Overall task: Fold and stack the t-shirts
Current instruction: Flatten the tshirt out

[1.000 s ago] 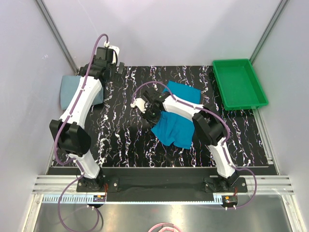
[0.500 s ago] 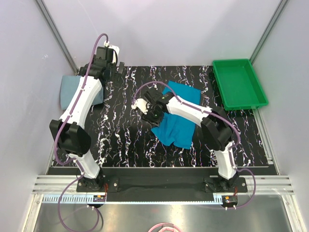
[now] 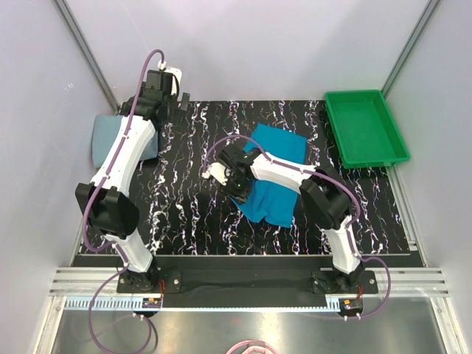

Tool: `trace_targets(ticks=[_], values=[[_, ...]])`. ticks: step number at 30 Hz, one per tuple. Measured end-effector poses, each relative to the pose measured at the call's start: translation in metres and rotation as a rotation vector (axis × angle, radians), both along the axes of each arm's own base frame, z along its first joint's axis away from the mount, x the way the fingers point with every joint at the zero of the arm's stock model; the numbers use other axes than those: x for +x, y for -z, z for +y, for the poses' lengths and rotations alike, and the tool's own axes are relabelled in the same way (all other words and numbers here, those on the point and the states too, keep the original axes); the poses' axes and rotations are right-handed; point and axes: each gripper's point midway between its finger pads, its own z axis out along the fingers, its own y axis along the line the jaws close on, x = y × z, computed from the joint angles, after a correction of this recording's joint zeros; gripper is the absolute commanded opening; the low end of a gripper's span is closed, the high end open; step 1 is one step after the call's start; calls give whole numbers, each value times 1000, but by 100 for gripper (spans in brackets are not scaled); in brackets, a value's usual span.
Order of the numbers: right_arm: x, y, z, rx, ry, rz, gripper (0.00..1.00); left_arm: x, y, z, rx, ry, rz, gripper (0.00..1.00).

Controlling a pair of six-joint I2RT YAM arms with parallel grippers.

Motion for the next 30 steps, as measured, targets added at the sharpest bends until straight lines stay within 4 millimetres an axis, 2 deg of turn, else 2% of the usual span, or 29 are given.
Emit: trace_targets(ticks=[8, 12, 13, 20, 21, 24, 28, 30], values=[[-1, 18, -6, -43, 5, 19, 25, 0, 0, 0, 0, 0, 0, 99], [0, 18, -6, -46, 14, 13, 10, 0, 0, 0, 0, 0, 0, 99], [0, 18, -6, -46, 16, 12, 1, 0, 0, 0, 0, 0, 0, 99], [1, 17, -5, -43, 23, 10, 0, 0, 0, 0, 0, 0, 0, 99], [2, 16, -4, -41, 23, 9, 1, 0, 0, 0, 0, 0, 0, 99], [3, 14, -3, -37, 34, 5, 35, 0, 0, 0, 0, 0, 0, 99], [3, 13, -2, -33, 44, 8, 49, 0, 0, 0, 0, 0, 0, 99], [3, 13, -1, -27, 46, 12, 51, 0, 0, 0, 0, 0, 0, 99]])
